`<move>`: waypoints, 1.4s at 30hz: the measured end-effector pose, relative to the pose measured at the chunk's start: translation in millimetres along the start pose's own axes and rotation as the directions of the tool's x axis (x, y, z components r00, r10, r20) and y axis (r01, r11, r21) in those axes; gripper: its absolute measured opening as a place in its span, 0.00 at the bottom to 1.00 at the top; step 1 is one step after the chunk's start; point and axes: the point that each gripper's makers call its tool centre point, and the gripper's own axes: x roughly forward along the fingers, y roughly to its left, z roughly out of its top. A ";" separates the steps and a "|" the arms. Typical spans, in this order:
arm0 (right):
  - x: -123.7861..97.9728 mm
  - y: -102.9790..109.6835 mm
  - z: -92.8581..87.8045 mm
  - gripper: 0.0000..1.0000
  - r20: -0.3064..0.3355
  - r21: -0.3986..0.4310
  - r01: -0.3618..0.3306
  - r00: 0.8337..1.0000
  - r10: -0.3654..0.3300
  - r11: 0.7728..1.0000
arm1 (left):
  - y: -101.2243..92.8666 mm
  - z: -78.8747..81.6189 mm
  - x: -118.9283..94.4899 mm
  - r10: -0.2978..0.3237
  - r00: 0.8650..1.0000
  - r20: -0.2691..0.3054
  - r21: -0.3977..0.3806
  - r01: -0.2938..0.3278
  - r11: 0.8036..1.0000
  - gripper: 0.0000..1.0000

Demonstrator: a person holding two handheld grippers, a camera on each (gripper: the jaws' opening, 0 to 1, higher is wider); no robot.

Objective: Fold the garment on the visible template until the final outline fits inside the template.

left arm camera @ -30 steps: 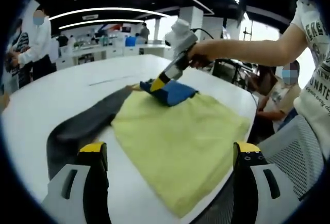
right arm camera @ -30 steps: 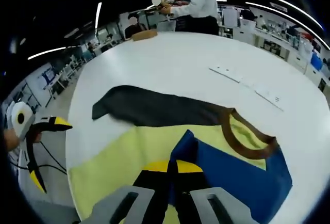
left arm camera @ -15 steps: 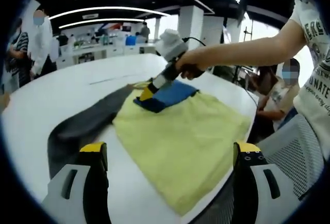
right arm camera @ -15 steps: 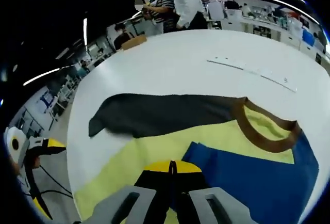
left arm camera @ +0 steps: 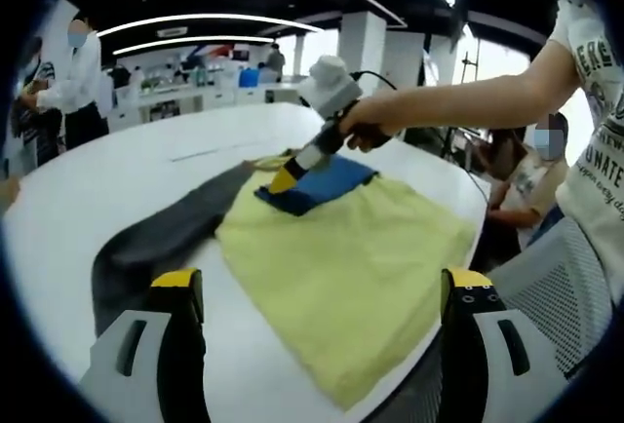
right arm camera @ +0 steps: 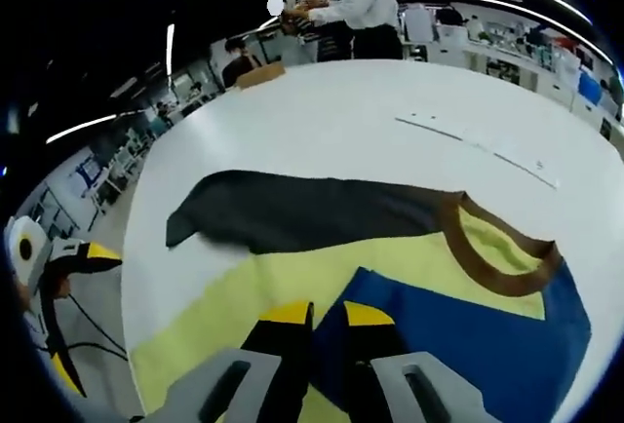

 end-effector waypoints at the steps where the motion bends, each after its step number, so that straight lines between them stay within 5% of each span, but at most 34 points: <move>1: 0.8 0.3 -1.2 0.10 -0.004 -0.007 0.005 1.000 -0.005 1.000 | -0.5 0.4 0.1 0.000 1.000 0.000 0.001 0.000 1.000 0.98; 12: 5.4 -7.5 -13.3 0.14 -0.060 -0.123 0.031 0.997 -0.039 0.992 | -1.1 -0.8 -2.5 0.005 1.000 -0.001 -0.001 -0.005 1.000 0.98; 18: 3.8 -8.5 -19.0 0.03 -0.078 -0.153 0.041 0.995 -0.053 0.987 | 2.0 -1.7 -2.9 0.009 1.000 -0.003 -0.001 -0.009 1.000 0.98; 28: 5.0 -6.2 -19.2 0.00 -0.063 -0.100 0.036 0.997 -0.042 0.994 | 3.4 -3.8 -2.8 0.010 1.000 -0.007 0.000 -0.010 1.000 0.98; 42: 4.2 20.2 8.4 0.00 0.041 -0.016 -0.040 0.998 0.041 0.999 | 2.5 -1.3 -3.2 0.016 1.000 -0.003 0.002 -0.016 1.000 0.98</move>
